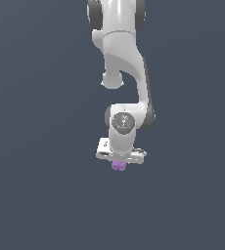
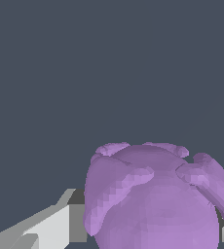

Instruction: Pick up the object and move it to a goal position.

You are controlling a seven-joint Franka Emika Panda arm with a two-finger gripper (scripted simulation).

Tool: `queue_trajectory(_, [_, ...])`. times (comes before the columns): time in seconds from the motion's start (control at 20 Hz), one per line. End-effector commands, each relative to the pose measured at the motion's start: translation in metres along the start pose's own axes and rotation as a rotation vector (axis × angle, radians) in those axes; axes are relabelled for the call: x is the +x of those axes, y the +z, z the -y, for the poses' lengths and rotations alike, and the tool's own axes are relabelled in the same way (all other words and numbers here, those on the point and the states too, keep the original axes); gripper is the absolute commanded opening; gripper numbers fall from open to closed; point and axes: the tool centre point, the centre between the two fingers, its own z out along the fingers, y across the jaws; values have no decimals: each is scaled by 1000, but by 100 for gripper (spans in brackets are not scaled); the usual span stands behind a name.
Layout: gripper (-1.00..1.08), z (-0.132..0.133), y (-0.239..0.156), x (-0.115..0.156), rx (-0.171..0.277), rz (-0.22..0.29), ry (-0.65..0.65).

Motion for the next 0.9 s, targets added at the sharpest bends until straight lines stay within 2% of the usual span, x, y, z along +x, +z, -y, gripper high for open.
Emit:
queue_trajectory(0.0, [-100,0,0,1,0,-1,0])
queue_trajectory(0.55, [-100,-1,0,0,0,-1,0])
queue_trajectory(0.85, [-100,-12,-5,-5,0,-1,0])
